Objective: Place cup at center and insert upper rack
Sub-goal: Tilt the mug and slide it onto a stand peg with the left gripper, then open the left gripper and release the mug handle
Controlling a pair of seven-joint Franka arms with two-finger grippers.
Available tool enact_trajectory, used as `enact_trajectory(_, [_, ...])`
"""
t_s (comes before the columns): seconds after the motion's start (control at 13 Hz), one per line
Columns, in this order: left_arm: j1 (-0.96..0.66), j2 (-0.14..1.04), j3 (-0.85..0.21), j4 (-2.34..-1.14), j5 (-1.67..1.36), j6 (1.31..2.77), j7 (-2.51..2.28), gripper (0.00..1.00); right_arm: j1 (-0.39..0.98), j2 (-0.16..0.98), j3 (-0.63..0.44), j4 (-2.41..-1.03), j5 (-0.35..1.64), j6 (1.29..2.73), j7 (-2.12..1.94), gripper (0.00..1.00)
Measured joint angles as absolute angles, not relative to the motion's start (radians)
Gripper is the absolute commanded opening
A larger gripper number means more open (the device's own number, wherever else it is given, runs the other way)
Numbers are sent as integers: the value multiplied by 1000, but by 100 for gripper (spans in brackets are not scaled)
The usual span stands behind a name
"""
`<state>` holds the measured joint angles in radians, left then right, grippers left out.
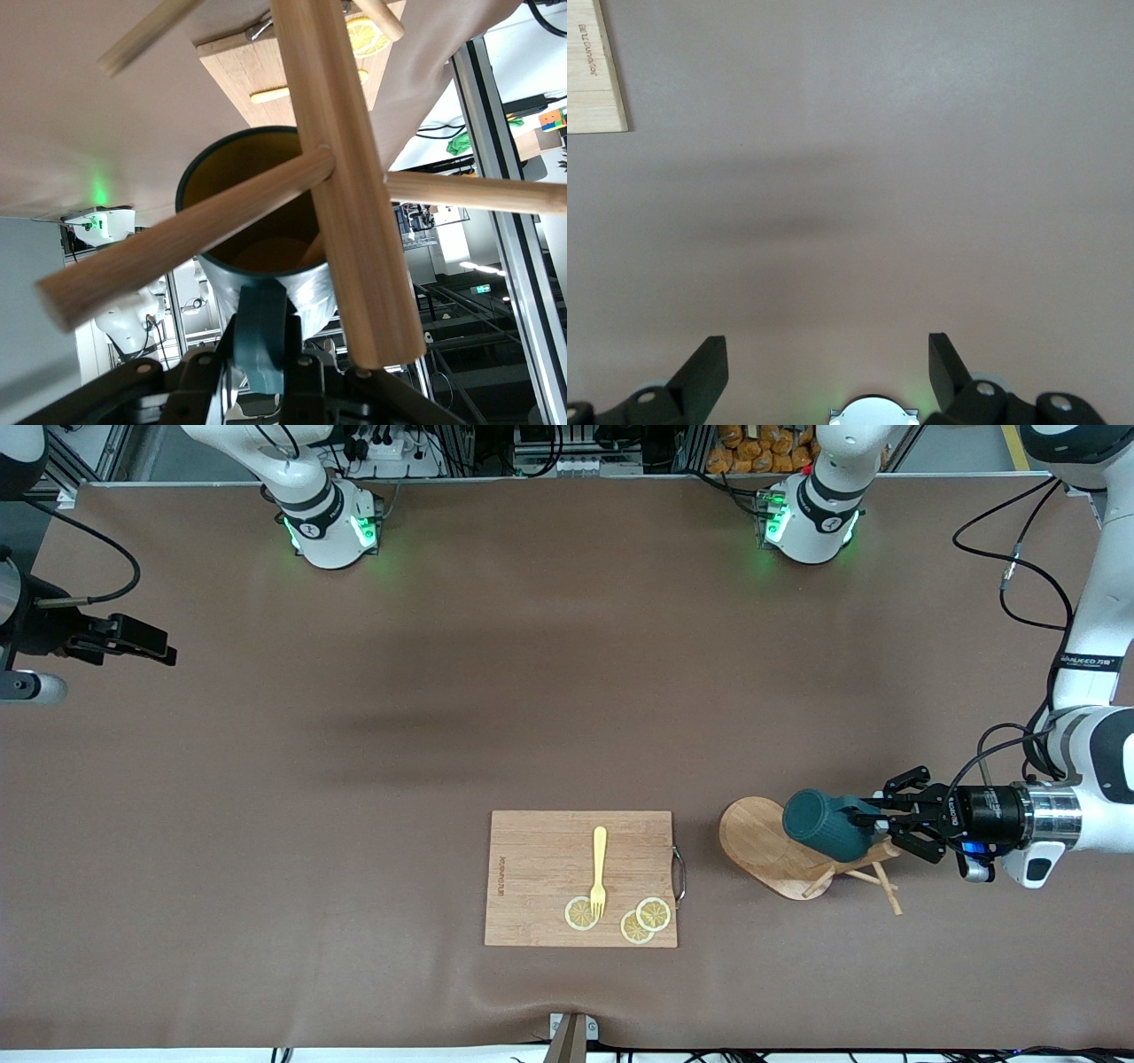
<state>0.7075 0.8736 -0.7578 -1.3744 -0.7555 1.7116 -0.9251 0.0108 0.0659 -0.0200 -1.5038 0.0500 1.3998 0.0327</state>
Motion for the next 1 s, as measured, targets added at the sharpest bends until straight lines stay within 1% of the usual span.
enact_trajectory(0.08, [707, 874, -758, -1374, -755, 1712, -925, 25, 11, 66, -20, -1504, 50, 1400, 33, 100])
enact_trajectory(0.15, [706, 875, -756, -1374, -755, 1712, -925, 29, 11, 66, -20, -1504, 50, 1400, 33, 100])
enact_trajectory(0.31, [705, 877, -755, -1373, -756, 1712, -925, 43, 11, 66, -20, -1504, 50, 1400, 33, 100])
enact_trajectory(0.38, [705, 877, -755, -1373, -756, 1712, -925, 47, 11, 66, -20, -1504, 50, 1400, 33, 100])
enact_trajectory(0.46, [705, 877, -755, -1373, -756, 1712, -925, 56, 11, 66, -20, -1504, 50, 1400, 33, 100])
enact_trajectory(0.54, [705, 877, -755, -1373, -756, 1712, -925, 56, 11, 66, -20, -1504, 50, 1400, 33, 100])
enact_trajectory(0.61, [705, 877, -754, -1373, -756, 1712, -925, 59, 11, 66, -20, -1504, 50, 1400, 33, 100])
enact_trajectory(0.77, [705, 877, -754, -1372, -756, 1712, -925, 68, 11, 66, -20, -1504, 50, 1400, 33, 100])
enact_trajectory(0.92, [705, 877, -754, -1369, -756, 1712, -925, 97, 12, 66, -20, -1504, 50, 1400, 33, 100])
enact_trajectory(1.0, [705, 877, -754, -1368, -756, 1712, -925, 100, 12, 66, -20, -1504, 50, 1400, 33, 100])
